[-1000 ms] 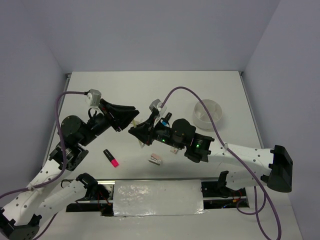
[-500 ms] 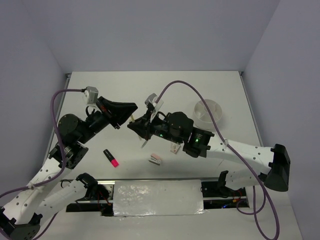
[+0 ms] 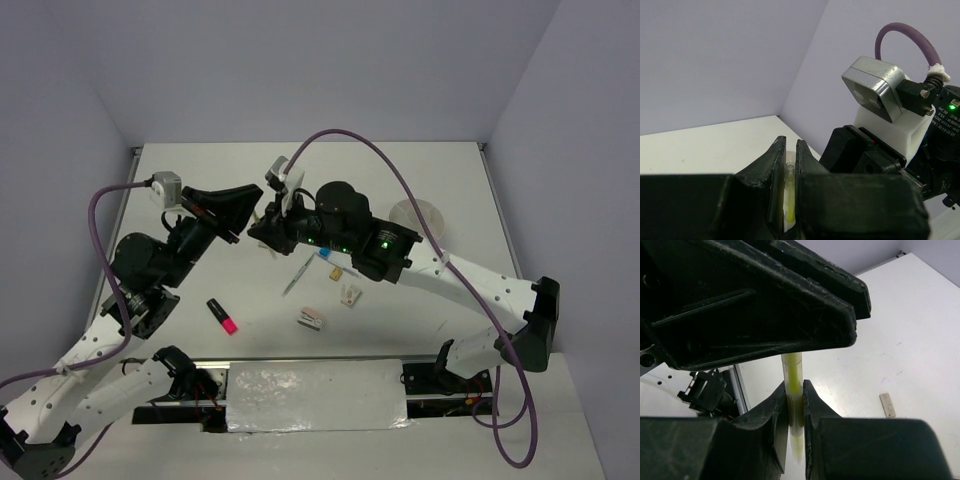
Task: Sort the stationery into containers
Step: Close the pen cap on the pen, then place the pen in the storage box.
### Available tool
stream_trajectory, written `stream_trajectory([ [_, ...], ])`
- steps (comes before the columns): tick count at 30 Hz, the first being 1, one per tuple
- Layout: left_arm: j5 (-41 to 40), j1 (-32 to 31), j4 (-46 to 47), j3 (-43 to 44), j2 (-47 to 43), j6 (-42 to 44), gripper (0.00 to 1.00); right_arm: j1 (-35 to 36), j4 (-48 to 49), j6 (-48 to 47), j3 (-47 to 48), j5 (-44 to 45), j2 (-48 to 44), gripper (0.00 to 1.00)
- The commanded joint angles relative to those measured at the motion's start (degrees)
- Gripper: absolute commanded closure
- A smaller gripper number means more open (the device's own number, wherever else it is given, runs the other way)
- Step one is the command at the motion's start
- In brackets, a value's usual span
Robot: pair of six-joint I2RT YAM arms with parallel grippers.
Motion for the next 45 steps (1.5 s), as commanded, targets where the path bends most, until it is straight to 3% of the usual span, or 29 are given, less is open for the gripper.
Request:
stream_trajectory([
  [1, 8.8, -4.4, -15.2, -3.6, 1.2, -1.0, 1.0, -2.8, 18.0, -1.0, 10.8, 2.5, -0.1, 1.0],
  [4, 4.7, -4.4, -18.9, -0.6, -0.3, -1.0, 0.99, -2.6, 17.8, -0.7, 6.9, 0.1, 0.5, 1.0],
  [5, 2.8, -4.4, -20.2, 0.9, -0.5, -1.7, 0.92, -2.7, 18.5, -0.7, 4.8, -0.6, 0.4, 1.0],
  [6, -0.5, -4.4, -21.4, 2.4, -0.6, -1.9, 0.79, -2.6, 19.6, -0.1, 2.1, -1.1, 0.1, 1.0],
  [8, -3.5, -4.4, -24.0, 7.8, -0.6, -1.8, 0.71, -2.6, 23.4, 1.3, -5.5, -2.3, 0.1, 1.0],
  [11, -3.5, -4.4, -23.7, 14.6, 1.4, -0.4, 0.83, -2.4, 27.8, 3.5, -12.0, -3.3, 1.2, 1.0],
  [14, 1.8, -4.4, -20.5, 18.7, 5.0, -0.7, 0.8, -2.2, 28.8, 5.2, -12.1, -5.5, 3.3, 1.0],
  [17, 6.9, -4.4, -17.7, 18.7, 7.7, -2.5, 0.58, -2.2, 28.9, 6.3, -11.3, -3.9, 4.2, 1.0],
  [18, 7.3, -4.4, -17.6, 18.4, 8.1, -2.9, 0.42, -2.2, 28.9, 6.4, -11.4, -3.0, 4.1, 1.0],
  [20, 5.2, -4.4, -15.9, 18.2, 7.8, -3.2, 0.27, -2.7, 28.2, 6.6, -11.6, -0.8, 4.1, 1.0],
  [21, 3.9, -4.4, -16.4, 18.3, 6.8, -3.4, 0.14, -3.4, 27.4, 6.9, -11.9, -0.2, 4.1, 1.0],
  [23, -2.7, -4.4, -16.9, 19.0, 5.5, -3.2, 0.01, -5.0, 26.6, 9.1, -12.4, 0.4, 4.6, 1.0],
  [25, -10.3, -4.4, -24.5, 23.1, 4.6, -3.8, 0.01, -8.8, 26.0, 12.3, -14.0, 0.4, 4.6, 1.0],
  [27, -24.7, -4.4, -31.6, 29.5, 5.0, -5.4, 0.01, -12.7, 24.5, 13.3, -16.4, 4.7, 3.1, 1.0],
  [28, -28.8, -4.4, -39.4, 31.6, 5.3, -6.7, 0.01, -13.9, 23.9, 12.6, -17.7, 6.9, 2.2, 1.0],
  [30, -35.5, -4.4, -45.1, 35.6, 6.1, -6.3, 0.01, -17.3, 21.3, 11.3, -20.5, 18.9, -1.2, 1.0],
  [33, -35.4, -4.4, -52.1, 34.3, 5.8, -5.4, 0.01, -22.1, 17.2, 9.2, -23.0, 30.0, -4.0, 1.0],
  [35, -32.7, -4.4, -52.9, 28.9, 4.9, -4.3, 0.01, -28.1, 15.9, 9.4, -24.3, 36.0, -5.0, 1.0],
  [40, -28.2, -4.4, -52.0, 15.5, 2.2, -1.6, 0.01, -40.5, 14.6, 13.1, -28.0, 35.0, -8.7, 1.0],
  [45, -28.6, -4.4, -53.6, 12.5, 2.2, -2.7, 0.01, -43.9, 10.2, 15.4, -27.8, 37.3, -8.5, 1.0],
])
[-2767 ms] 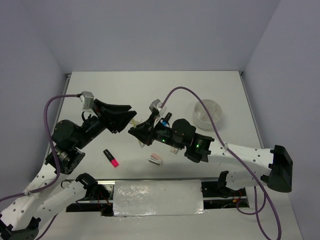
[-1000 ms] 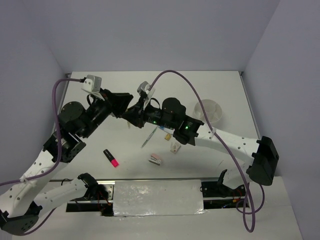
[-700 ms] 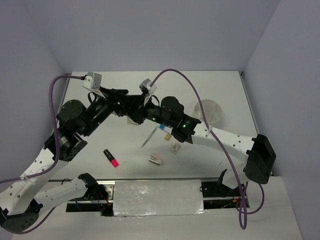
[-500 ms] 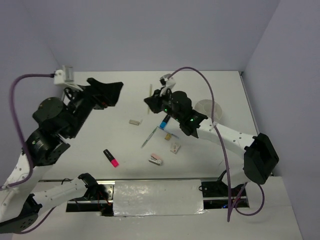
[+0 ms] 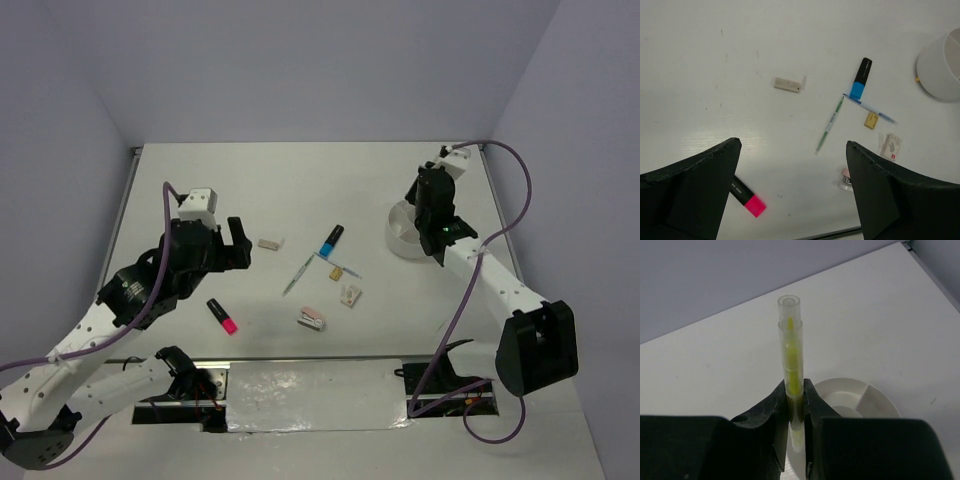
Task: Sort the stationery into containers
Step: Place the pen in the storage box.
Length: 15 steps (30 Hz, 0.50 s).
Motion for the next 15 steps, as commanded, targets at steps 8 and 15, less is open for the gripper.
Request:
stream_trajectory([
  [8, 3.3, -0.1, 1.5, -0.1, -1.5, 1.2, 0.01, -3.7, -0.3, 1.5, -2.8, 4.1, -1.1, 1.0],
  [15, 5.0, -0.1, 2.0, -0.7, -1.0, 1.6, 0.01, -6.2, -0.3, -0.3, -1.6, 3.5, 1.9, 0.96],
])
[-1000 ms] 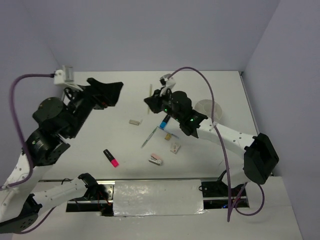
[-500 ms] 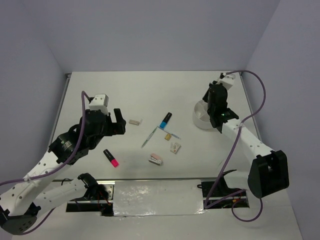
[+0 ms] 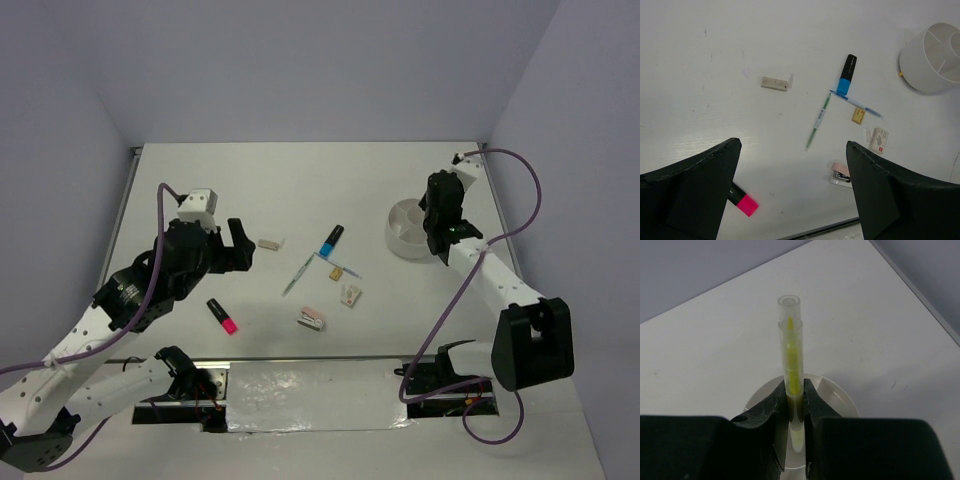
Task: Sort the stationery into containers
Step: Place the pen in the storage box.
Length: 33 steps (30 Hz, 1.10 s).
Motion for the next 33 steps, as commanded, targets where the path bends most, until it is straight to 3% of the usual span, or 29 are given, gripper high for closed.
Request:
stream_trajectory([
  [1, 1.9, -0.1, 2.7, -0.1, -0.1, 1.5, 0.01, -0.3, 1.6, -1.2, 1.3, 1.2, 1.8, 0.94],
  [8, 2.5, -0.1, 3.1, -0.3, 0.0, 1.5, 0.01, -0.3, 2.7, 0.0, -0.5, -1.1, 3.1, 0.92],
  [12, 4.1, -0.1, 3.6, -0.5, 0.1, 2.5, 0.01, -0.3, 2.7, 0.3, -0.8, -2.3, 3.6, 0.41],
  [13, 4.3, -0.1, 3.8, -0.6, 0.1, 2.5, 0.01, -0.3, 2.5, 0.4, -0.7, -2.5, 3.5, 0.34],
  [20, 4.0, -0.1, 3.4, -0.6, 0.5, 2.2, 0.01, -0.4, 1.1, 0.9, -0.5, -3.4, 1.5, 0.29],
  [28, 5.5, -0.1, 4.6, -2.1, 4.7, 0.0, 0.01, 0.8, -3.6, 1.6, 0.3, -9.7, -13.4, 0.19],
  [33, 9.5, -0.1, 10.1, -5.7, 11.7, -1.0, 0.01, 1.5, -12.7, 2.1, 4.0, -14.7, -18.6, 0.19],
])
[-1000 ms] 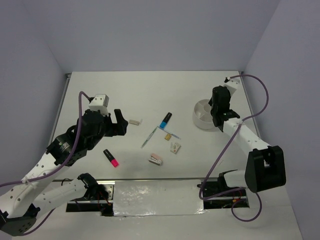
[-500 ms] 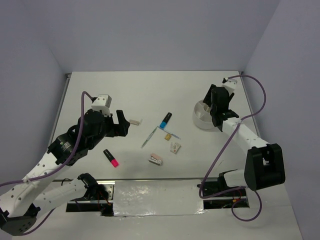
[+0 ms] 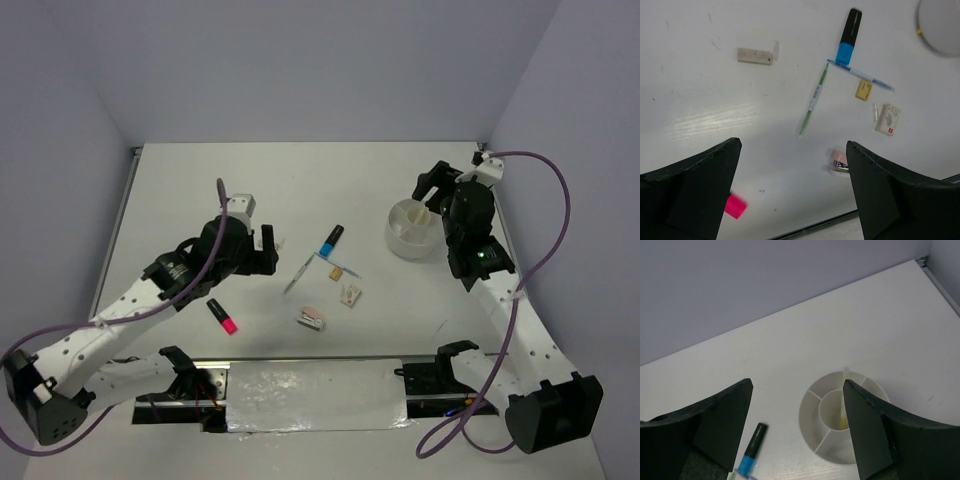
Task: Sort the stationery into containers
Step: Place the pen in the storage box.
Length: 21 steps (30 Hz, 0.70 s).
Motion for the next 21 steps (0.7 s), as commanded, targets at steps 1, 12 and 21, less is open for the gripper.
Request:
stream_trajectory([
  [1, 4.4, -0.1, 6.9, -2.8, 5.3, -0.8, 0.01, 0.8, -7.3, 0.2, 3.8, -7.3, -2.5, 0.19],
  [12, 9.4, -0.1, 11.0, 5.8, 35.1, 5.0, 0.13, 5.8, -15.9, -3.3, 6.3, -23.5, -5.1, 0.28],
  [21, 9.4, -0.2, 10.9, 9.8, 43.7, 7.3, 0.29, 9.6, -18.0, -5.1, 5.2, -26.6, -6.7, 0.28],
])
